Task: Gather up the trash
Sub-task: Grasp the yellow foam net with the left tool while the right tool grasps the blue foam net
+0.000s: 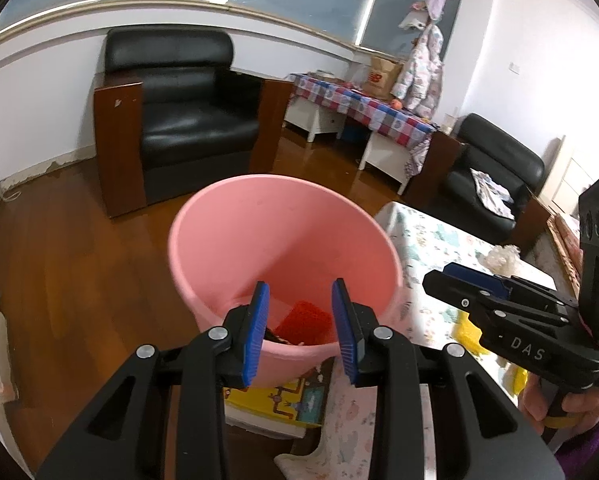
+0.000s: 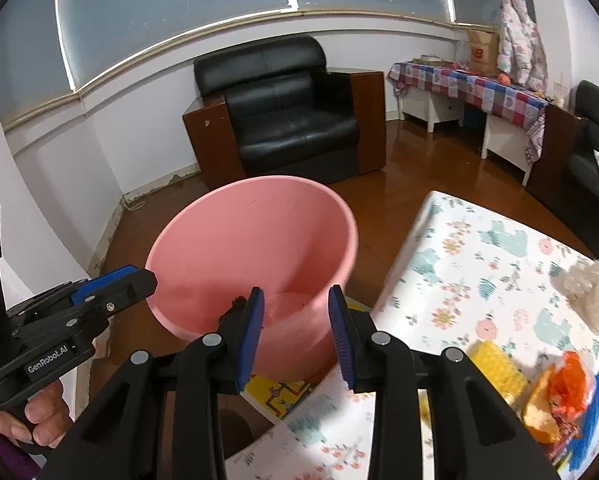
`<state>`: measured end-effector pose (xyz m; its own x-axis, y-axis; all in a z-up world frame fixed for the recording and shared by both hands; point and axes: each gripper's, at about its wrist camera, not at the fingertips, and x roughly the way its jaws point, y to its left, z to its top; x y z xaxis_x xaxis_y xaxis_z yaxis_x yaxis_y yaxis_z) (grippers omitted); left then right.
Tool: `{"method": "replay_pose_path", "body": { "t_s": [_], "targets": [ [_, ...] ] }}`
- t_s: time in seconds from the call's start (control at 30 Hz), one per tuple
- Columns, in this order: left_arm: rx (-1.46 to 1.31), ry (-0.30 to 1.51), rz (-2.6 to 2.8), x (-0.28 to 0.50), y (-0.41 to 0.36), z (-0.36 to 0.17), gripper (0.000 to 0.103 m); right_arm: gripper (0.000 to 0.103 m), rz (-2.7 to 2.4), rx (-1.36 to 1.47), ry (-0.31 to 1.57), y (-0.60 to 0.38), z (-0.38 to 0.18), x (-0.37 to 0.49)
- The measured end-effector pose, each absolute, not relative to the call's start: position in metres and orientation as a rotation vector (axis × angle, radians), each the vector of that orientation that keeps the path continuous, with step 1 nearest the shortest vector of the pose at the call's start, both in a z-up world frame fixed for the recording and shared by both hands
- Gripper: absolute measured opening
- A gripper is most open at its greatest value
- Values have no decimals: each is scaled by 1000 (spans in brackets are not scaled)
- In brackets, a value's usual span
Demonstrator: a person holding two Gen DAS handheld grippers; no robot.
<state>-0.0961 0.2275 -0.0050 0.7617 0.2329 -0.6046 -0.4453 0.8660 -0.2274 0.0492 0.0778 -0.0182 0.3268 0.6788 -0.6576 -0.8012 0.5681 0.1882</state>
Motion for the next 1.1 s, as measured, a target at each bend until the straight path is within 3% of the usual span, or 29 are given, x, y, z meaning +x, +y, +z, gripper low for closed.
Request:
{"method": "replay_pose_path", "body": {
  "t_s": [0.63,1.1],
  "targets": [
    [-253,660,157,-50,138,-5,32,32,699,-53,759,-83,-8,78],
    [-186,819,1,13,82,-32,32,33,515,41,831,-167,-38,101]
  ]
}}
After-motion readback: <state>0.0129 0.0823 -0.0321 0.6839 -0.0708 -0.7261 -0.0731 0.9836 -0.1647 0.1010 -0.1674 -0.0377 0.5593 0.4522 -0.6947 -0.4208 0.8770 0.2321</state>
